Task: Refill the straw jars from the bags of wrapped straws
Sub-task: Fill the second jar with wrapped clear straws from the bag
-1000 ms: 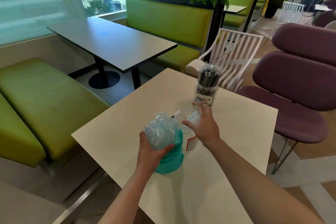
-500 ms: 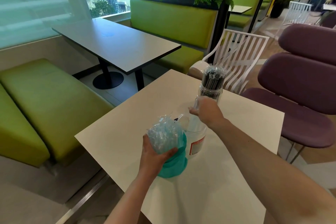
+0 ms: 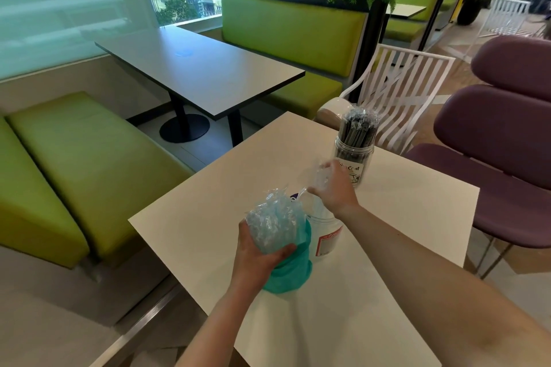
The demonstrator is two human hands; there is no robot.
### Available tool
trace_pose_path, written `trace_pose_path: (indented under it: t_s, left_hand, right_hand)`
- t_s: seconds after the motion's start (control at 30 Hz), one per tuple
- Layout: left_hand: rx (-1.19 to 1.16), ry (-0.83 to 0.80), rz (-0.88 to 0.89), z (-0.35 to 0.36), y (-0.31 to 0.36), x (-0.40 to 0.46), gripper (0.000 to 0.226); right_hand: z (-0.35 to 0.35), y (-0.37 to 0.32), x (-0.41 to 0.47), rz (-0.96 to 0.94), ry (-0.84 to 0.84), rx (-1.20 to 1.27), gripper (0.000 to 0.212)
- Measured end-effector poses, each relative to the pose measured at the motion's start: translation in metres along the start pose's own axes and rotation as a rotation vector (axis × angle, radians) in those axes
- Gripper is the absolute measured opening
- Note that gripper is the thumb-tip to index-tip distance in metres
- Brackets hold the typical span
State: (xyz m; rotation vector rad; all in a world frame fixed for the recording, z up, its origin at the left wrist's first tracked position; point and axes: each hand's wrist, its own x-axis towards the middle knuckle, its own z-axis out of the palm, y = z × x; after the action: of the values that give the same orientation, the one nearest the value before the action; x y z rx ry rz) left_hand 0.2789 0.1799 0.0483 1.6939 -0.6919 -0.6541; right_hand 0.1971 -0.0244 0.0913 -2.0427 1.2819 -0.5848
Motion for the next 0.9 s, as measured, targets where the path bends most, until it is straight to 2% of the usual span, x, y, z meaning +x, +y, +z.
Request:
trace_pose_path:
  t_s: [0.1,0.17,0.27,0.37,0.43,0.53,0.63,0.73,0.8,0.9]
  left_hand:
    - [-0.003,-0.001,-0.006,-0.001,0.001,0.000,0.092]
    - [0.000,0.002,-0.003,-0.001,0.000,0.001,0.092]
    - [0.002,0.004,-0.004,-0.001,0.001,0.001,0.093]
    - [0.000,0.007,-0.004,-0.001,-0.001,0.000,0.093]
    - [0.008,0.007,0.000,-0.001,-0.002,0.001,0.094]
    - [0.020,0.012,-0.003,-0.001,-0.003,0.000,0.095]
    - [0.032,0.021,0.013,-0.002,-0.003,0.001,0.094]
    - [0.039,0.028,0.020,-0.003,-0.003,0.001,0.095]
    - [0.038,0.026,0.031,-0.004,-0.004,0.001,0.095]
    - [0.029,-0.001,0.033,-0.007,-0.006,0.003,0.096]
  right_hand:
    - [0.000,-0.003,-0.002,-0.016,0.061,-0.096,0.074]
    - [0.000,-0.006,-0.004,-0.101,0.139,-0.108,0.069]
    - [0.001,-0.006,-0.003,-0.204,0.191,-0.060,0.036]
    - [0.007,0.001,-0.001,-0.187,0.101,-0.009,0.013]
    - [0.009,0.005,-0.004,-0.176,0.052,0.038,0.015]
    - [0.005,0.006,-0.015,-0.219,0.050,0.098,0.030]
    - [-0.001,0.003,-0.033,-0.275,0.163,0.079,0.041]
    - [-0.002,-0.002,-0.059,-0.303,0.253,0.111,0.039]
    - [-0.002,-0.004,-0.077,-0.259,0.118,0.228,0.039]
    - [-0.003,-0.006,-0.098,-0.178,-0.220,0.350,0.049]
